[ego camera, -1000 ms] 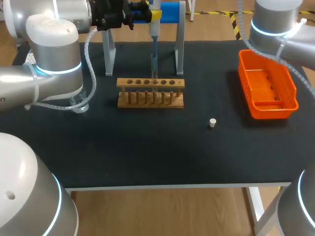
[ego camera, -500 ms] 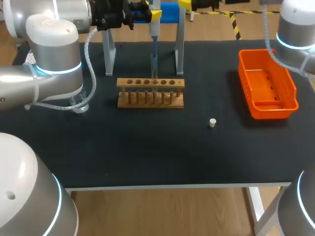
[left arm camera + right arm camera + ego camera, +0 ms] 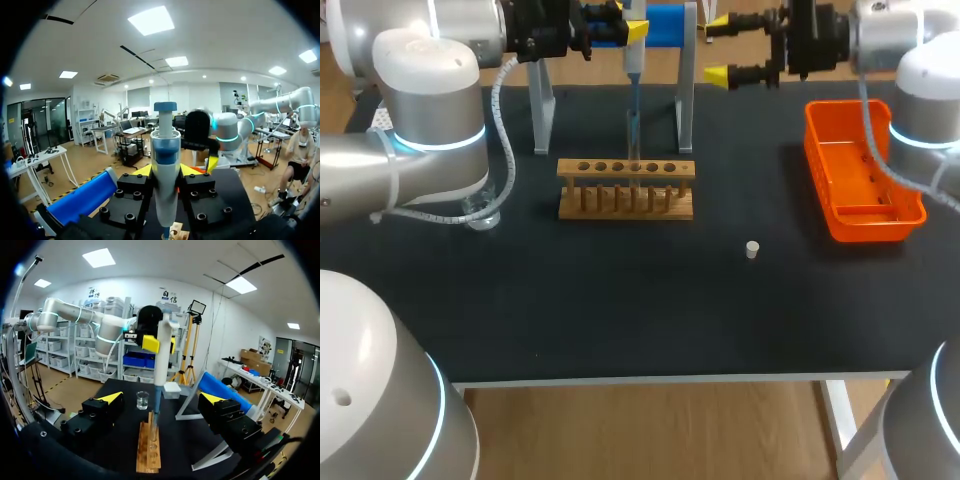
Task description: Invert the test tube, pick up the pipette, mount the tip to pipette, aspirate from beaker and dispense into the tube, eject the tip, return the pipette, and cap with the stopper.
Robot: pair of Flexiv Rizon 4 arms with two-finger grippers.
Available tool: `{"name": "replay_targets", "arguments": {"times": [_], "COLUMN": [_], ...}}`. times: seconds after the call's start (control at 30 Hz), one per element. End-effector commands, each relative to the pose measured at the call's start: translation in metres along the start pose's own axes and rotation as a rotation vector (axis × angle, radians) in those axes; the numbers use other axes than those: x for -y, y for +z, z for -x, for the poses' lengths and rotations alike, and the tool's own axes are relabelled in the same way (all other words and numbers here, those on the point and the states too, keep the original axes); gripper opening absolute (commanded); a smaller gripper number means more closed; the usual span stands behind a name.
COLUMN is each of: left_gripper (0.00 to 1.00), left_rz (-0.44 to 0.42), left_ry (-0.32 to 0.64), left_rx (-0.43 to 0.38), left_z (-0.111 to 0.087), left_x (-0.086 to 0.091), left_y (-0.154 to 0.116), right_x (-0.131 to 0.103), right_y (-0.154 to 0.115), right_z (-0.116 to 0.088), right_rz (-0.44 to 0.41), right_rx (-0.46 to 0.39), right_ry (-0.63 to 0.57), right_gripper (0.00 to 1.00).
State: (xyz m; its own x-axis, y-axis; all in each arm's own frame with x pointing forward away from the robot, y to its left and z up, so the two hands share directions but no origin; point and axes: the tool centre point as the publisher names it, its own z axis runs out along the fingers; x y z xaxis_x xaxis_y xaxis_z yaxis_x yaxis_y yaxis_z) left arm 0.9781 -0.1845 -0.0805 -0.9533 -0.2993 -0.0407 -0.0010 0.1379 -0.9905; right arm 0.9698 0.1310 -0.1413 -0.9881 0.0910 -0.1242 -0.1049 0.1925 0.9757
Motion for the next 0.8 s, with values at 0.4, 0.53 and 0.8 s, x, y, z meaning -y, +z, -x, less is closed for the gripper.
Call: {"name": "replay_targets", "arguments": {"times": [0.4,0.53,0.8], "left_gripper": [0.0,0.0,0.0], "left_rz": [0.0,0.0,0.0], "left_ry": [0.0,0.0,0.0], "left_rx": [0.002,0.002,0.002], "left_z": [0.0,0.0,0.0], "left_x": [0.0,0.0,0.0], "left_y": [0.0,0.0,0.0], "right_x": [0.064,0.073,0.088], "right_y": [0.036,0.047,0.069], "right_z": [-0.011,-0.013,-0.013], "right_rz": [0.027,0.04,0.015], "right_rx": [-0.062,-0.075,-0.103], "right_ry": [-0.005,-0.016,0.001], "right_gripper": [1.0,1.0,1.0]}}
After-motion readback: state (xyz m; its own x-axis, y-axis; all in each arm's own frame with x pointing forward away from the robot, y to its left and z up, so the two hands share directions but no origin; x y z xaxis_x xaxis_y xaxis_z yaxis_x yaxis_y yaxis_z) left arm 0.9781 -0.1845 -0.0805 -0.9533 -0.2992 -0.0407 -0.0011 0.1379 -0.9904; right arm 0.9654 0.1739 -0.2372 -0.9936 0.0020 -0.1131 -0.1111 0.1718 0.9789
